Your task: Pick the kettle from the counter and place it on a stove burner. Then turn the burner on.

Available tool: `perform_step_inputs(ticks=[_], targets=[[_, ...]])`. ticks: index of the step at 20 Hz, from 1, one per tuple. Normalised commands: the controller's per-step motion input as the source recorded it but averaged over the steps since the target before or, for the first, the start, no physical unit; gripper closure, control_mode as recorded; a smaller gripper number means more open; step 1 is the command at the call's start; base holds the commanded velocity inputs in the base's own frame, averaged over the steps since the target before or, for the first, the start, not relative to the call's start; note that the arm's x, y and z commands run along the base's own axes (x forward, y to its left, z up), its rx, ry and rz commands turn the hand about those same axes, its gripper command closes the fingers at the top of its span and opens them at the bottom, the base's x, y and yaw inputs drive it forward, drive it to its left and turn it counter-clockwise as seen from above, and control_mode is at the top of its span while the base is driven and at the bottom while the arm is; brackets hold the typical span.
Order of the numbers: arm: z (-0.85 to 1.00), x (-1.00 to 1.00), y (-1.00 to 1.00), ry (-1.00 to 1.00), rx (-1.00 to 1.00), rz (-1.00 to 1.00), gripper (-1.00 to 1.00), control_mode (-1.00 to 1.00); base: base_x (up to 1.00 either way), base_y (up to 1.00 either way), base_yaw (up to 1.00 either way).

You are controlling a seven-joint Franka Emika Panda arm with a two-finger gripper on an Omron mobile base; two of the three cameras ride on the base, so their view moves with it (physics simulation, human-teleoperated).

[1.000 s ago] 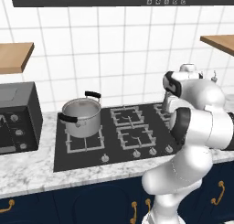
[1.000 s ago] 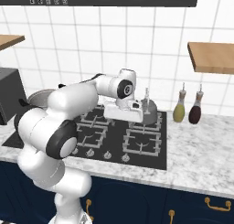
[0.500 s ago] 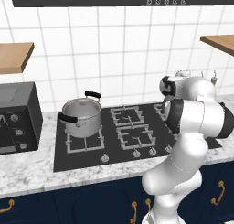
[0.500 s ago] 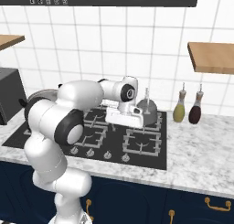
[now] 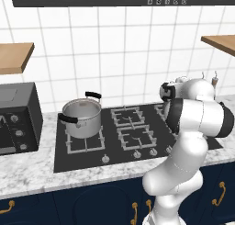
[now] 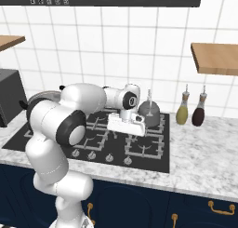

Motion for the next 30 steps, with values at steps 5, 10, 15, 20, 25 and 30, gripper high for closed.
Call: perform_step_inputs(ticks=[5, 10, 15, 20, 25, 30], targets=[[-0.41, -0.03, 0.03, 0.03, 0.01, 0.01, -1.00, -1.00, 0.00, 0.00, 0.00], [-0.35, -0.01, 0.60, 0.00, 0.00, 0.13, -1.00, -1.00, 0.00, 0.00, 0.00], [-0.17, -0.24, 0.28, -0.03, 0.00, 0.07, -1.00, -1.00, 0.00, 0.00, 0.00], [-0.27, -0.21, -0.03, 0.00, 0.00, 0.00, -1.00, -1.00, 0.00, 0.00, 0.00], [-0.25, -0.04, 0.06, 0.00, 0.00, 0.04, -1.00, -1.00, 0.00, 0.00, 0.00], [-0.09, -0.24, 0.08, -0.13, 0.00, 0.03, -1.00, -1.00, 0.00, 0.00, 0.00]])
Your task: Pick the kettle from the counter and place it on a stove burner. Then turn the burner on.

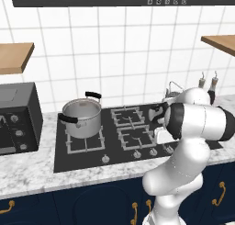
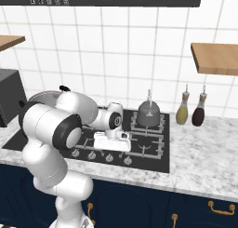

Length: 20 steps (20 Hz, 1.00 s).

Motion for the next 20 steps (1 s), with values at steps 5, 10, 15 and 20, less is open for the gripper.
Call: perform_step_inputs(ticks=[5, 10, 15, 20], targets=[[0.00, -0.07, 0.00, -0.18, 0.02, 0.00, -1.00, -1.00, 0.00, 0.00, 0.00], [-0.01, 0.01, 0.15, -0.01, 0.00, 0.00, -1.00, -1.00, 0.00, 0.00, 0.00], [-0.16, 0.00, 0.11, 0.00, 0.00, 0.00, -1.00, -1.00, 0.00, 0.00, 0.00], [-0.01, 0.06, -0.02, 0.00, 0.00, 0.00, -1.00, -1.00, 0.00, 0.00, 0.00]])
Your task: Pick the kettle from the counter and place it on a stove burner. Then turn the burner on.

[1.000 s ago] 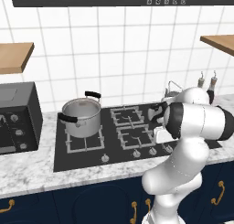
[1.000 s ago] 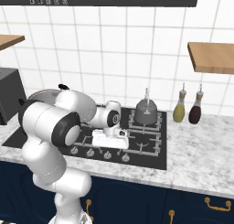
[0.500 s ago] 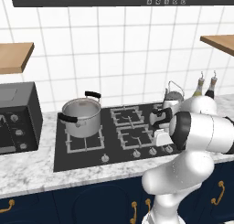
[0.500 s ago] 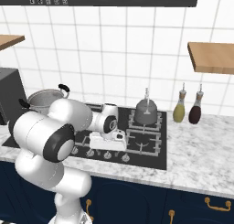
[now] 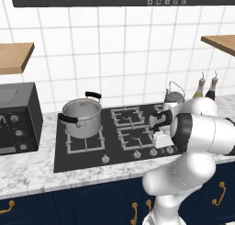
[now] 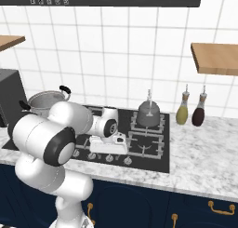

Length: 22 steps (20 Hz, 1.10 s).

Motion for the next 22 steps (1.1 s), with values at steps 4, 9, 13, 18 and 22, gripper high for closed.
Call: perform_step_inputs(ticks=[4, 9, 13, 18, 22], targets=[[0.00, 0.04, -0.21, 0.00, 0.00, -0.01, -1.00, -1.00, 0.00, 0.00, 0.00], [-0.01, -0.08, -0.07, 0.00, 0.01, -0.02, -1.00, -1.00, 0.00, 0.00, 0.00], [-0.10, -0.09, 0.00, 0.00, 0.00, 0.00, -1.00, -1.00, 0.00, 0.00, 0.00], [-0.12, 0.00, 0.00, 0.00, 0.00, 0.00, -1.00, -1.00, 0.00, 0.00, 0.00], [-0.12, 0.00, 0.01, -0.01, 0.00, 0.00, -1.00, -1.00, 0.00, 0.00, 0.00]])
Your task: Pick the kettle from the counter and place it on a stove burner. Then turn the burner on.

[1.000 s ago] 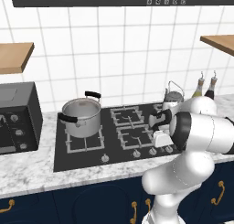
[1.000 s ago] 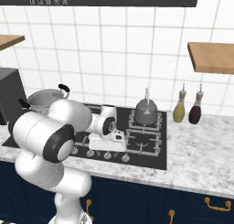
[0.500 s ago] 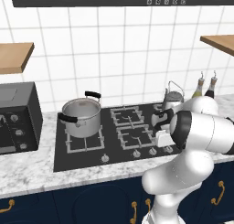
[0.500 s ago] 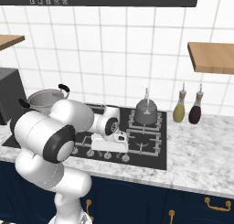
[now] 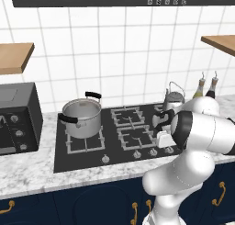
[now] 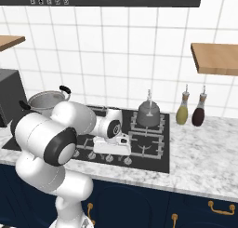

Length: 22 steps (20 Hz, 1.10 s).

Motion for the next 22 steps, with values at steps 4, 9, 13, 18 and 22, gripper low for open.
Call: perform_step_inputs(ticks=[4, 9, 13, 18, 22], targets=[[-0.01, 0.00, 0.02, 0.00, 0.00, 0.00, 1.00, -1.00, 0.00, 0.00, 0.00], [0.00, 0.00, 0.00, 0.00, 0.00, 0.00, 1.00, -1.00, 0.00, 0.00, 0.00], [0.00, 0.00, 0.00, 0.00, 0.00, 0.00, 1.00, -1.00, 0.00, 0.00, 0.00], [0.00, 0.00, 0.00, 0.00, 0.00, 0.00, 1.00, -1.00, 0.00, 0.00, 0.00], [0.00, 0.00, 0.00, 0.00, 0.00, 0.11, 1.00, -1.00, 0.00, 0.00, 0.00]])
